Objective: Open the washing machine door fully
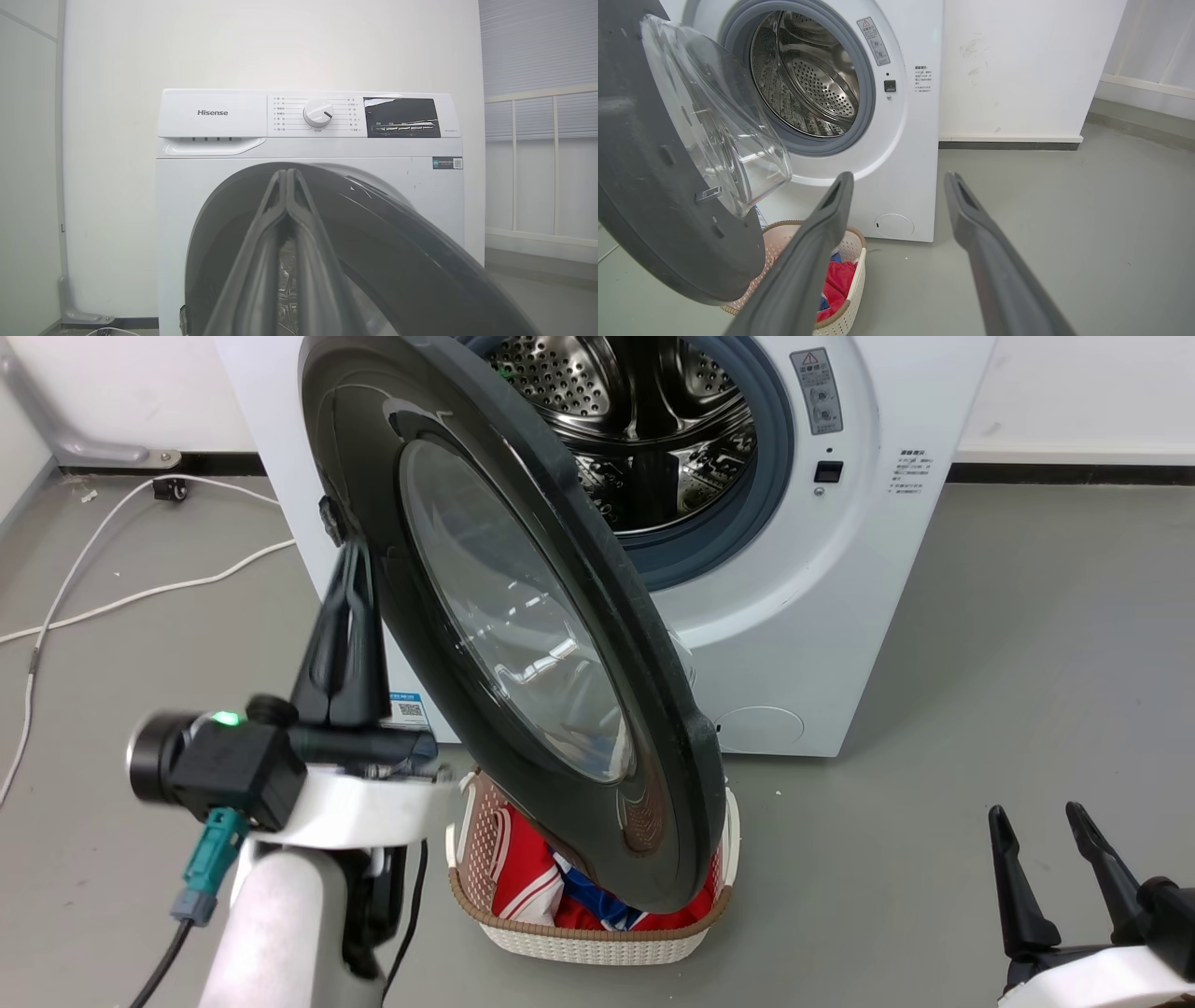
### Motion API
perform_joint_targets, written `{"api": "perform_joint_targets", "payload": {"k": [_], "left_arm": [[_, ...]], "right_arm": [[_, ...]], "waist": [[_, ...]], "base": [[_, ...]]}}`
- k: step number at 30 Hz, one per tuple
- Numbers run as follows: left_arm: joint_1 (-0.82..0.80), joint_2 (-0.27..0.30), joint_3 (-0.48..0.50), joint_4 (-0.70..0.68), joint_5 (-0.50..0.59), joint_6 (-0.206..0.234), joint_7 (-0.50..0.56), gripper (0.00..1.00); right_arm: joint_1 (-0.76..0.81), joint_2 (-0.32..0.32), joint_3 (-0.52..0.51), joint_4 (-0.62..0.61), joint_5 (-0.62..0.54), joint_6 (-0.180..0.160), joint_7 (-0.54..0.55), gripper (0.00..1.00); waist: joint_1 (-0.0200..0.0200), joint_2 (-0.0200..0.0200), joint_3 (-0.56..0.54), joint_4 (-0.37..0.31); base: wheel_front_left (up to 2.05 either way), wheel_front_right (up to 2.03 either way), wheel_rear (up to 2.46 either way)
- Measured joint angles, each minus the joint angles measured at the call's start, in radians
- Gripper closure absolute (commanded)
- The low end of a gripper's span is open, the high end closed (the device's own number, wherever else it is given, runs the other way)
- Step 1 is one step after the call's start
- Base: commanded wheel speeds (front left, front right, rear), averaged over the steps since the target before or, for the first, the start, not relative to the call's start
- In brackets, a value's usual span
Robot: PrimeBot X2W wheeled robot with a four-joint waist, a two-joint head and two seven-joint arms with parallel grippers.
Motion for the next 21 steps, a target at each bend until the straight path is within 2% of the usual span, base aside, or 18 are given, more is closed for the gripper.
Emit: {"api": "perform_joint_targets", "payload": {"k": [8,15,21], "left_arm": [[-0.106,-0.015,-0.082,-0.138,0.009,0.003,0.000,1.00],[-0.160,-0.023,-0.259,-0.216,-0.067,-0.006,0.050,1.00],[-0.161,-0.024,-0.424,-0.222,-0.155,0.000,0.135,1.00]], "right_arm": [[0.000,0.011,-0.002,-0.002,-0.007,0.000,0.001,0.00],[0.000,0.016,-0.005,-0.007,-0.007,0.000,0.014,0.00],[-0.001,0.017,-0.011,-0.007,-0.007,0.000,0.025,0.00]], "waist": [[0.0000,0.0000,0.001,-0.003],[0.0001,0.0000,0.016,-0.005],[0.0001,0.0000,0.023,-0.008]], "base": [[0.00,0.00,0.00],[0.00,0.00,0.00],[0.00,0.00,0.00]]}}
